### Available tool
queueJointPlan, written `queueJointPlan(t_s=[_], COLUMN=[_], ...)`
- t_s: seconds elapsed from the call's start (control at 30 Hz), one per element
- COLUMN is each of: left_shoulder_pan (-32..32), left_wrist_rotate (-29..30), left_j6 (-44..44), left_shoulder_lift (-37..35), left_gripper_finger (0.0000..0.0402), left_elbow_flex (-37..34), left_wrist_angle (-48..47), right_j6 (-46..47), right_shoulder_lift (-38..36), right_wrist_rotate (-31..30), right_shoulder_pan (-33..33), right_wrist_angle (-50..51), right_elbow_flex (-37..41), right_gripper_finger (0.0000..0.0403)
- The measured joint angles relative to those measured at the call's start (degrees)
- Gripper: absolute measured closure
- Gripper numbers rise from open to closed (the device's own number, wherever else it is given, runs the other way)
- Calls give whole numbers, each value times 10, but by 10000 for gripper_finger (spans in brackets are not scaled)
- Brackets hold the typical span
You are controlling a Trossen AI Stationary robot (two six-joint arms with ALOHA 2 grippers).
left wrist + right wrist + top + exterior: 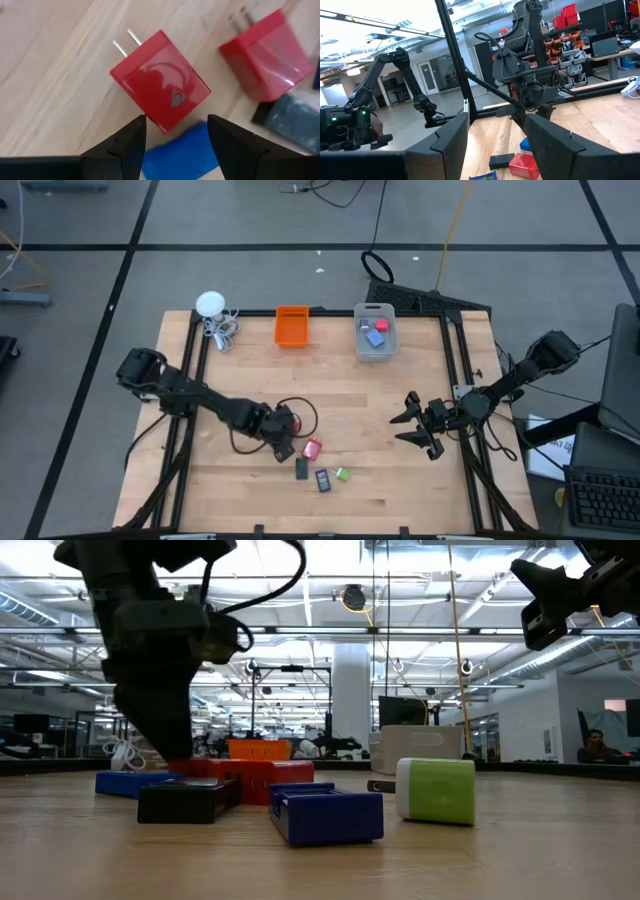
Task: Pick & Place Office items
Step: Put the top red charger adapter into the gray bin
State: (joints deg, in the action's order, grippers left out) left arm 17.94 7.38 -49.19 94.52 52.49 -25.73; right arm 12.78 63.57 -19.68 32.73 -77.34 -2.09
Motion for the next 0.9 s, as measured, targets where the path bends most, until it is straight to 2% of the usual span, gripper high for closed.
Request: queueJointPlan(t_s=[0.13, 0.3, 0.5, 0.67, 0.77, 0.9], left_shoulder_pan=[-18, -32, -46, -63, -68, -63], left_wrist_rotate=[-41, -39, -44, -102, -128, -119], left_j6=[10, -37, -56, -55, -75, -99], left_shoulder_lift=[0, 0, 0, 0, 0, 0], left_gripper_finger=[188, 183, 139, 101, 89, 90], left_elbow_flex=[0, 0, 0, 0, 7, 40], left_wrist_angle=[-5, -68, -61, -41, -33, -34], right_j6=[0, 0, 0, 0, 0, 0], right_shoulder_lift=[0, 0, 0, 0, 0, 0], right_wrist_rotate=[0, 0, 0, 0, -1, -13], right_shoulder_pan=[0, 0, 0, 0, 0, 0], right_wrist_angle=[0, 0, 0, 0, 0, 1], right_elbow_flex=[0, 0, 0, 0, 0, 0], right_gripper_finger=[216, 216, 216, 216, 216, 216])
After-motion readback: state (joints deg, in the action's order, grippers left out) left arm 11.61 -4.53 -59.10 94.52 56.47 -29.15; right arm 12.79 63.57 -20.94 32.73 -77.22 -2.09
